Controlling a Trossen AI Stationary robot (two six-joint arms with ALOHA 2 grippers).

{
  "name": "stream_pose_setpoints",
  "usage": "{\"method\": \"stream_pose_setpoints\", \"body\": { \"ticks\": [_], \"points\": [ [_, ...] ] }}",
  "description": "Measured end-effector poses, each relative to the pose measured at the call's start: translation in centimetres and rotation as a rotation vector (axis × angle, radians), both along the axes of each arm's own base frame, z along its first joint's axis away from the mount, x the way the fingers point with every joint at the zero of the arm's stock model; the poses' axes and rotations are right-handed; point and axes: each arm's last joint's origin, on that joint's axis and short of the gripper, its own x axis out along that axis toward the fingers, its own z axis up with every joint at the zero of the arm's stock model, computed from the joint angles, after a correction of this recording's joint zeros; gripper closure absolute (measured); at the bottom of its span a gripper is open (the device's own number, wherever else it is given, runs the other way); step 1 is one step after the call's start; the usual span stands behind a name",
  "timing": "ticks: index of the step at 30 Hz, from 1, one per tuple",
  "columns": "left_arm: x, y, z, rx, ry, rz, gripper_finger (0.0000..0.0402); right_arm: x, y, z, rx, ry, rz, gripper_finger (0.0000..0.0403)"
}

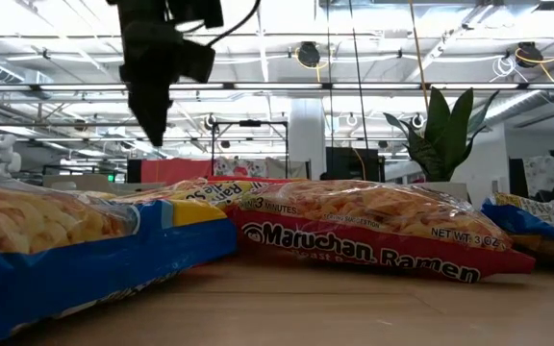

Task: Sort Maruchan noodles
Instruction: Put the top orange noodle pack into the black bin

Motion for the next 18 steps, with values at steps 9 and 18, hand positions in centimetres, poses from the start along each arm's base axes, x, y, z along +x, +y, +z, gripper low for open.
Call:
{"method": "stream_pose_setpoints", "body": {
  "ticks": [9,18],
  "points": [
    [0.5,-1.3,-2.7,0.012,-0.1,-0.085,0.0058,2.7,0.1,3.8,-0.001,0.025,-0.027,0.0403],
    [-0.1,-1.7,-5.1,0.066,-0.109,-0.166,0.0057,5.2,0.3,5.7,0.155,0.123,-0.025,0.0403]
  ]
}}
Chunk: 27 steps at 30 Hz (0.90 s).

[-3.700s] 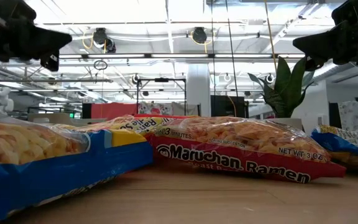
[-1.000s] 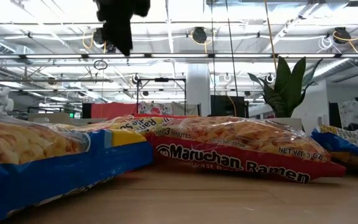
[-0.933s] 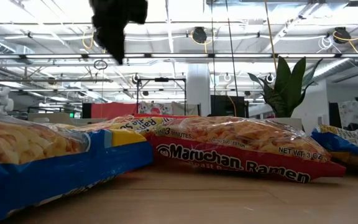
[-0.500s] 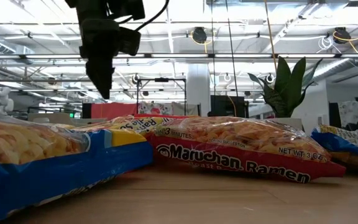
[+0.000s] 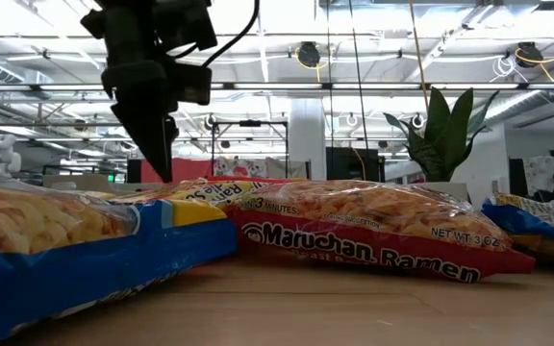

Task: Sort Maruchan noodles
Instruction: Put the top orange noodle pack into the black bin

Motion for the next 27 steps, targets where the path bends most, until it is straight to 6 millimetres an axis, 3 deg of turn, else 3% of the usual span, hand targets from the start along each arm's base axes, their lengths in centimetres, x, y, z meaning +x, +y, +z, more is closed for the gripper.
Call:
{"method": "stream_pose_setpoints", "body": {
  "ticks": [7,12,19,27],
  "points": [
    [0.0,0.1,-1.2,0.07,-0.062,-0.079,0.0057,2.5,0.2,0.5,0.015,0.078,0.002,0.0403],
    [-0.6,0.1,-2.8,0.085,-0.051,-0.103,0.0057,4.0,0.3,-0.4,0.018,0.121,0.026,0.0403],
    [-0.9,0.2,-4.0,0.117,-0.09,-0.118,0.0059,5.1,1.5,-0.5,-0.011,0.095,0.069,0.0403],
    [-0.5,0.1,-4.4,0.126,-0.192,-0.174,0.0124,4.5,2.1,-0.1,-0.005,0.068,0.069,0.0403]
  ]
}}
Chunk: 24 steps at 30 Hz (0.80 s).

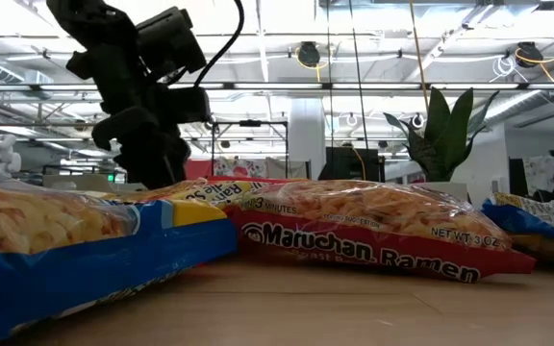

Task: Sort Maruchan noodles
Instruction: Put the top orange noodle pack into the black bin

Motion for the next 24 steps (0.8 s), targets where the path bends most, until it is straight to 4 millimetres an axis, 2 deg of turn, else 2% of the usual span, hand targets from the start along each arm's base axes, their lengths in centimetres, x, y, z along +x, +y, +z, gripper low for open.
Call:
{"method": "stream_pose_setpoints", "body": {
  "ticks": [6,9,12,16,20,22,24],
  "points": [
    [0.5,0.0,-1.2,0.009,0.023,-0.017,0.0192,-1.2,-0.2,0.0,-0.06,0.064,0.009,0.0403],
    [0.4,0.0,-1.6,0.005,0.053,-0.014,0.0239,-2.1,-0.3,0.5,-0.089,0.055,0.013,0.0403],
    [0.6,0.0,-1.1,-0.009,0.016,0.007,0.0303,-3.3,-0.5,1.0,-0.101,0.052,0.014,0.0403],
    [0.8,-0.1,0.5,-0.067,-0.043,0.05,0.0385,-5.0,-0.9,1.4,-0.102,0.063,0.005,0.0403],
    [1.1,0.0,1.9,-0.095,-0.094,0.101,0.0392,-6.6,-1.4,1.6,-0.096,0.084,-0.012,0.0403],
    [0.8,0.0,2.2,-0.095,-0.081,0.11,0.0393,-7.1,-1.6,1.5,-0.061,0.094,-0.026,0.0403],
    [1.2,0.0,2.7,-0.091,-0.123,0.118,0.0394,-7.7,-1.7,1.3,-0.012,0.115,-0.036,0.0403]
  ]
}}
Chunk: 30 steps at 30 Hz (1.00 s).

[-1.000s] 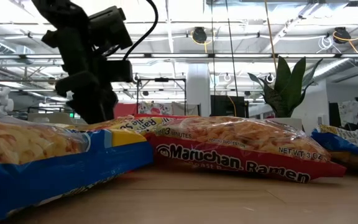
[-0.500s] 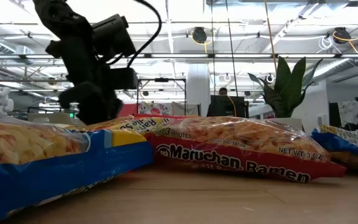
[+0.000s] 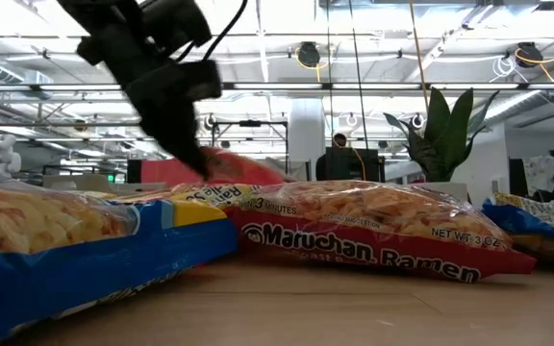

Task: Sort Maruchan noodles
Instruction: Put the top orange noodle pack into the black bin

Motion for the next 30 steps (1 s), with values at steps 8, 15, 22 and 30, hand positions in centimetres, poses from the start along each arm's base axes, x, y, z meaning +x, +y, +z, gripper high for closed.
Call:
{"method": "stream_pose_setpoints", "body": {
  "ticks": [8,15,22,30],
  "points": [
    [1.0,0.0,2.5,0.012,-0.038,0.015,0.0395,-1.1,-0.1,-1.1,0.01,0.125,-0.006,0.0403],
    [2.2,0.2,5.6,0.054,-0.09,0.052,0.0396,-2.1,0.0,-0.9,0.026,0.125,0.049,0.0403],
    [3.2,0.9,8.4,0.107,-0.178,0.083,0.0396,-3.2,0.0,-1.4,0.019,0.207,0.083,0.0403],
    [3.7,1.9,12.7,0.121,-0.255,0.115,0.0396,-3.4,-0.1,-1.5,0.016,0.216,0.075,0.0403]
  ]
}}
